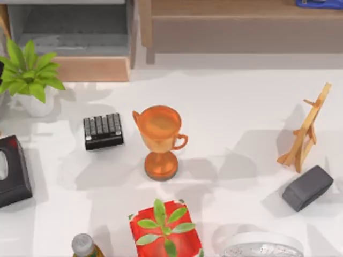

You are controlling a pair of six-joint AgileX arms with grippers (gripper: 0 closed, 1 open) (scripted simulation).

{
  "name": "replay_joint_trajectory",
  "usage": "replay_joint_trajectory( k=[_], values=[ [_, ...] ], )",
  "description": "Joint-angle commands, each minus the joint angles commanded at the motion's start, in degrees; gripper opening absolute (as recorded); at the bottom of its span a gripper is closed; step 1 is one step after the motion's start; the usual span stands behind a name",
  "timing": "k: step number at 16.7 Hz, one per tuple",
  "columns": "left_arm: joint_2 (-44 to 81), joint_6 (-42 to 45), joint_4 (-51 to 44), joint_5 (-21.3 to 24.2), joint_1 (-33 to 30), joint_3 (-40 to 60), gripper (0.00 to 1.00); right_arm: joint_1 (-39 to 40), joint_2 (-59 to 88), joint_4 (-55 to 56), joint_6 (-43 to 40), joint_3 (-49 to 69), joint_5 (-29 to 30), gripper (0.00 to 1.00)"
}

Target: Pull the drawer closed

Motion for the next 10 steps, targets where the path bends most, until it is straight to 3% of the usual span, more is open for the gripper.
replay_joint_trajectory(
  k=[5, 7, 10],
  values=[
    [17.68, 29.49, 23.61, 22.61, 23.35, -2.5, 1.0, 0.0, 0.0, 0.0, 0.0, 0.0, 0.0, 1.0],
    [23.89, 39.19, 28.98, 28.46, 29.25, -2.83, 1.0, 0.0, 0.0, 0.0, 0.0, 0.0, 0.0, 1.0],
    [31.84, 49.74, 32.5, 33.44, 33.57, -2.39, 1.0, 0.0, 0.0, 0.0, 0.0, 0.0, 0.0, 1.0]
  ],
)
